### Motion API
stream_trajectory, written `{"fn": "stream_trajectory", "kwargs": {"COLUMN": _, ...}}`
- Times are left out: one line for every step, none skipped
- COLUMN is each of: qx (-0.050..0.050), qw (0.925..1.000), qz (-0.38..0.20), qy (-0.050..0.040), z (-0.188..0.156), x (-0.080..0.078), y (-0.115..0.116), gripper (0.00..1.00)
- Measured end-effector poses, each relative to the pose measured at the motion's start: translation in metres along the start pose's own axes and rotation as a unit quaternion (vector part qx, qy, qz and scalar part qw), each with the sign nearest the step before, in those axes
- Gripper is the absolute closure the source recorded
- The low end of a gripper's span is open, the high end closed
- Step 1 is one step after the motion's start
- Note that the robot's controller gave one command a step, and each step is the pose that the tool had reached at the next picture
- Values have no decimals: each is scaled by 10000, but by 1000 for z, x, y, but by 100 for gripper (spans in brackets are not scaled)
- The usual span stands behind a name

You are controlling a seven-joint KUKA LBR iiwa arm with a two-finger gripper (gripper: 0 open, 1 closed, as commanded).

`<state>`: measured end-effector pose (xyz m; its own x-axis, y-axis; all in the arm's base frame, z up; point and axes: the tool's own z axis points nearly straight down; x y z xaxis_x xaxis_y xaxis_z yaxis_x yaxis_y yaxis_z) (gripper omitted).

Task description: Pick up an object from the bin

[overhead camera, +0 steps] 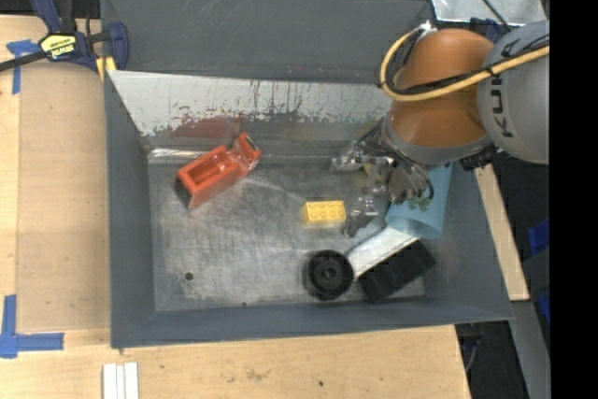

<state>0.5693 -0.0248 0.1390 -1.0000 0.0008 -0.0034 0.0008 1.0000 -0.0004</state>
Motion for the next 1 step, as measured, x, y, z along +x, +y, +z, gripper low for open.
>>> {"fn": "stream_trajectory", "kwargs": {"qx": -6, "qw": 9997, "qz": 229, "qy": -114, "z": 61, "x": -17, "y": 17, "gripper": 100}}
